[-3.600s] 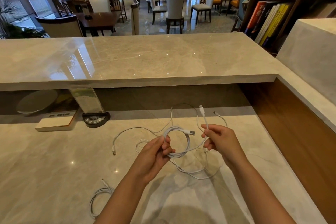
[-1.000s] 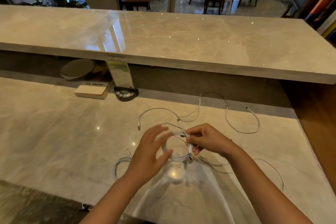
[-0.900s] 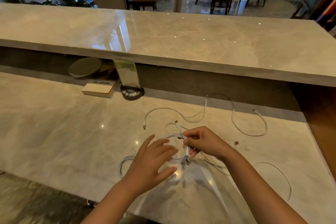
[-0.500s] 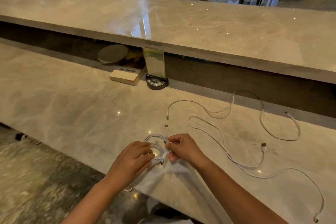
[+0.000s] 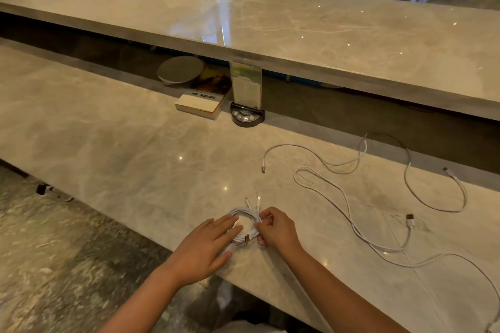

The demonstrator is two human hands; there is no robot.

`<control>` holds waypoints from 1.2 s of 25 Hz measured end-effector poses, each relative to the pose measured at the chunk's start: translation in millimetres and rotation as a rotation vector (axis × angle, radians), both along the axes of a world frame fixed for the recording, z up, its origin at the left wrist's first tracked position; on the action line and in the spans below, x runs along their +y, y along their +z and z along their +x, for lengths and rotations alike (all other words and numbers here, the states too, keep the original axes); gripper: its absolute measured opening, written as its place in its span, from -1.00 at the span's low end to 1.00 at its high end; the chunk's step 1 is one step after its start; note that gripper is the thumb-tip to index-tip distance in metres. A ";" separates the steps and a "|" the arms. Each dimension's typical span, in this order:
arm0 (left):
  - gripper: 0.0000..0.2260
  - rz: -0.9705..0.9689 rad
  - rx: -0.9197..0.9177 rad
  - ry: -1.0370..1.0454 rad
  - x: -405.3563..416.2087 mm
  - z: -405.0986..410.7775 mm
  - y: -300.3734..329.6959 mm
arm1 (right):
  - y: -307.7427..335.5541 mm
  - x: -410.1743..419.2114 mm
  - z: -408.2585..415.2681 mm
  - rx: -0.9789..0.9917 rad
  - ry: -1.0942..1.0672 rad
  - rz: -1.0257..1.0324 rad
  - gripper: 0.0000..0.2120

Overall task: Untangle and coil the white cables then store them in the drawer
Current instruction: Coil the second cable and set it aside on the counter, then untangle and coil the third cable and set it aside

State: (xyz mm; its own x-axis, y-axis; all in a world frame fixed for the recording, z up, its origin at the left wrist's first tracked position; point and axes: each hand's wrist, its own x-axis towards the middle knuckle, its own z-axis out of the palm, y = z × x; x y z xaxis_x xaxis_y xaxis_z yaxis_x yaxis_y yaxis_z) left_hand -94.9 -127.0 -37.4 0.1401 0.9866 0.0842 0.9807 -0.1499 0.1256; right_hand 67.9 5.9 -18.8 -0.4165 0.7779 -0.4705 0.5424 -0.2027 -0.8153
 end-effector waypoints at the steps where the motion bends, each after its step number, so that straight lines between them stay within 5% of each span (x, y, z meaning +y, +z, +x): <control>1: -0.54 -0.019 0.005 -0.002 -1.7 -0.4 0.1 | -1.0 -0.4 0.9 0.011 0.002 0.007 -0.90; 6: -0.59 0.045 0.021 -0.026 8.4 -0.9 12.4 | -1.5 1.0 4.6 -0.049 0.078 0.144 -0.83; 13: -0.68 0.114 -0.078 -0.051 65.2 30.9 52.5 | 25.9 25.6 46.3 -0.361 0.380 0.677 -0.72; 18: -0.71 0.166 -0.095 -0.189 118.4 96.3 60.1 | 30.6 37.9 115.9 -0.474 0.283 1.003 -0.75; 23: -0.75 0.057 -0.115 -0.312 161.9 175.6 29.9 | 12.7 48.0 209.8 -0.691 0.138 0.953 -0.56; 27: -0.84 -0.046 -0.013 -0.400 178.6 213.2 5.3 | -4.5 51.3 240.2 -0.724 0.156 0.888 -0.82; 30: -0.89 -0.072 0.033 -0.389 187.4 222.0 3.1 | -13.0 60.1 247.1 -0.666 0.152 0.847 -0.82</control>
State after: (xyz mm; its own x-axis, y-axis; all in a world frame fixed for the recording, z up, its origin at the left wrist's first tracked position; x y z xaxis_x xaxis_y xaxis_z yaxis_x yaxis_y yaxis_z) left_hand 127.1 60.4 -34.4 0.5061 0.8625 0.0056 0.8561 -0.5031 0.1183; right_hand 315.0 66.0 -31.9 -0.3954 0.9181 0.0273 0.8994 0.3930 -0.1914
